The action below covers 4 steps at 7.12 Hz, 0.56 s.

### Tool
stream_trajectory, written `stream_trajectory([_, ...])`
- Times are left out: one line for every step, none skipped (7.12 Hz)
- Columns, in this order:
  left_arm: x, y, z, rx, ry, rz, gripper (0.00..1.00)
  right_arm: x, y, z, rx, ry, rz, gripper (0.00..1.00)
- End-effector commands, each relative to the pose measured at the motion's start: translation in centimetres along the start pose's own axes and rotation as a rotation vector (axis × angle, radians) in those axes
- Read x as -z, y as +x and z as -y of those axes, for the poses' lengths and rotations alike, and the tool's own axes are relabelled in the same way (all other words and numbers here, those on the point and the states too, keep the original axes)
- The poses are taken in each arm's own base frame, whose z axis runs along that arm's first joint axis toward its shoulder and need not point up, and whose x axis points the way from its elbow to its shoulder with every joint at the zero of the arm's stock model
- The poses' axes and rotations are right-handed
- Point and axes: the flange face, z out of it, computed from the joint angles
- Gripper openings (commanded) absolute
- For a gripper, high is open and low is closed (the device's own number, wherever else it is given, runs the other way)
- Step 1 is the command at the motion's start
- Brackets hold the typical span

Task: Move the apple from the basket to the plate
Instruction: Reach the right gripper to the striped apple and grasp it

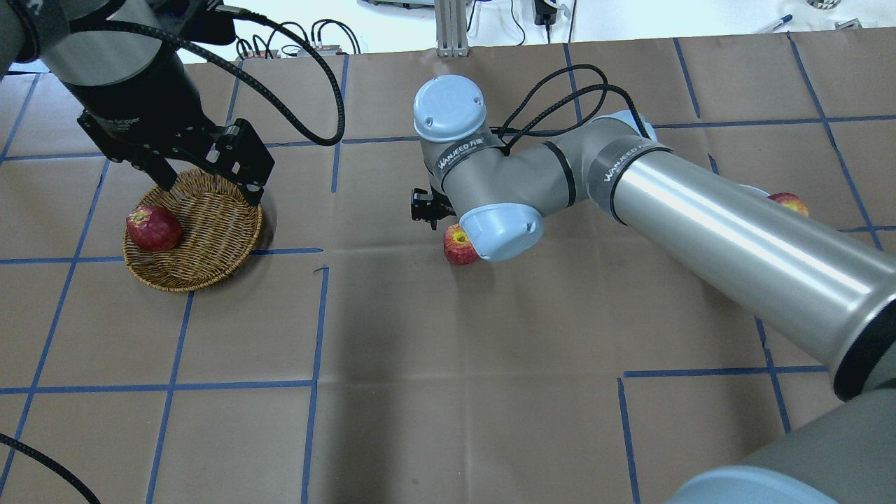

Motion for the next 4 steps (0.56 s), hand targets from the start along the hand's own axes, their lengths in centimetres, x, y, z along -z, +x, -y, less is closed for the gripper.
stream_trajectory([0.0, 0.0, 0.0, -0.002, 0.000, 0.000, 0.99, -1.9, 0.4, -1.0, 0.005, 0.029, 0.010, 1.00])
stream_trajectory([0.0, -0.1, 0.0, -0.001, 0.000, 0.000, 0.99, -3.1, 0.3, -1.0, 0.006, 0.010, 0.003, 1.00])
stream_trajectory([0.0, -0.1, 0.0, -0.001, 0.000, 0.000, 0.99, -4.0, 0.1, -0.7, 0.006, 0.010, 0.003, 0.97])
stream_trajectory([0.0, -0.1, 0.0, -0.002, 0.000, 0.000, 0.99, -4.3, -0.1, -0.5, 0.006, 0.014, 0.007, 0.75])
